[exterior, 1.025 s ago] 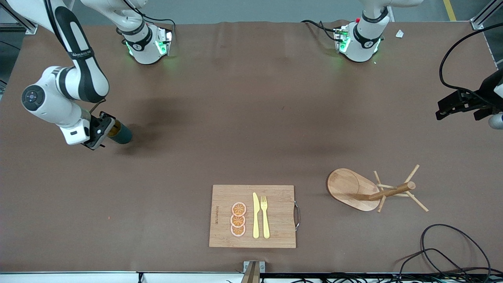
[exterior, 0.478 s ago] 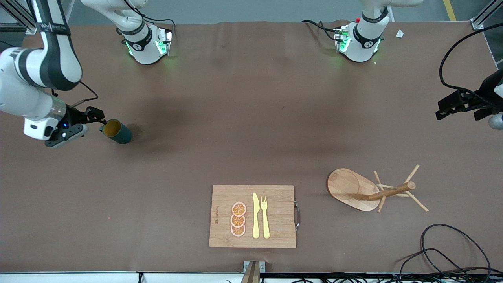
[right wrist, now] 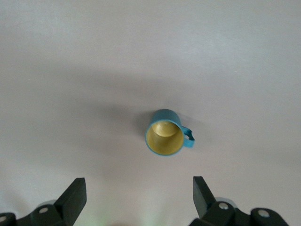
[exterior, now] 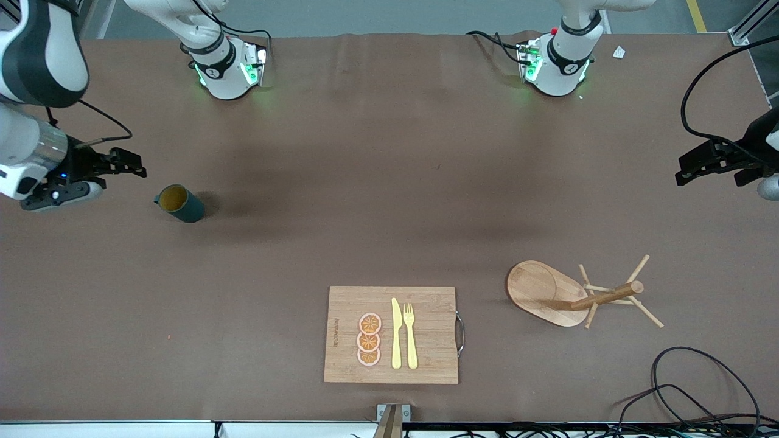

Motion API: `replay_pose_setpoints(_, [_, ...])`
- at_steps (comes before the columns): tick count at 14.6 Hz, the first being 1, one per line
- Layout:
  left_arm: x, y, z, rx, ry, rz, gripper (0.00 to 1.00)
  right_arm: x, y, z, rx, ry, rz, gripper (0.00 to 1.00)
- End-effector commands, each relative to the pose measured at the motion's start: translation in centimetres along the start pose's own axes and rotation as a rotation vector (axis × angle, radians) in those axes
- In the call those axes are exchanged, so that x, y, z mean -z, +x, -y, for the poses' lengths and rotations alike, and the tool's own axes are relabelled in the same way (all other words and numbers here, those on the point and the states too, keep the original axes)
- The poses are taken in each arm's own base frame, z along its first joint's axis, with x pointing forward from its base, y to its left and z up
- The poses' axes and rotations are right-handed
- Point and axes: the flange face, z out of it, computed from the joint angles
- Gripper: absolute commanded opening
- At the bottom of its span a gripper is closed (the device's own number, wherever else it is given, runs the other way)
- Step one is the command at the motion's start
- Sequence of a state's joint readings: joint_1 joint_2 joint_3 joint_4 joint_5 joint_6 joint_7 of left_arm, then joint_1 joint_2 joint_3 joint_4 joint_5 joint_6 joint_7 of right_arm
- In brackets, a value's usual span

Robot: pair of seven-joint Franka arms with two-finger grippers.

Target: Transfer cup from left to right arm and place

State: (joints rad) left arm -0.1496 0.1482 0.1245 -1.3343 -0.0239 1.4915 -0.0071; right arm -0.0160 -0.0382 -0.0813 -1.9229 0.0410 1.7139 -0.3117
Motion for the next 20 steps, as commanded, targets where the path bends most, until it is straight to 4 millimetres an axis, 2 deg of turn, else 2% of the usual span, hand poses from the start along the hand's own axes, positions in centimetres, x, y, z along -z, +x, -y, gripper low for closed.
replay_pose_setpoints(1, [0.3, -0.2, 0.1, -0.001, 0.013, -0.005, 1.00, 2.8, -0.1, 0.9, -0.069, -0.039, 0.014, 1.00])
replay_pose_setpoints(3, [0.3, -0.2, 0.1, -0.001, 0.013, -0.005, 1.00, 5.0, -0.4, 0.9, -0.076, -0.079, 0.020, 1.00])
replay_pose_setpoints(5, [0.3, -0.2, 0.0, -0.002, 0.013, -0.005, 1.00, 8.6, -0.7, 1.4, -0.076, -0.107, 0.003, 1.00])
replay_pose_setpoints(6, [0.3, -0.2, 0.1, -0.001, 0.013, -0.005, 1.00, 10.2, -0.9, 0.7, -0.092, -0.104, 0.009, 1.00])
replay_pose_setpoints(10, [0.3, -0.2, 0.0, -0.005, 0.015, -0.005, 1.00, 11.1, 1.1, 0.5, -0.108, -0.106, 0.041, 1.00])
replay_pose_setpoints(13, [0.3, -0.2, 0.1, -0.005, 0.015, -0.005, 1.00, 12.9, 0.9, 0.6, -0.148, -0.108, -0.004, 1.00])
replay_pose_setpoints(16, [0.3, -0.2, 0.2, -0.005, 0.015, -0.005, 1.00, 13.1, 0.8, 0.7, -0.151, -0.075, -0.010, 1.00])
replay_pose_setpoints(20, [0.3, -0.2, 0.2, -0.002, 0.015, -0.005, 1.00, 14.2, -1.0, 1.4, -0.242, -0.026, -0.008, 1.00])
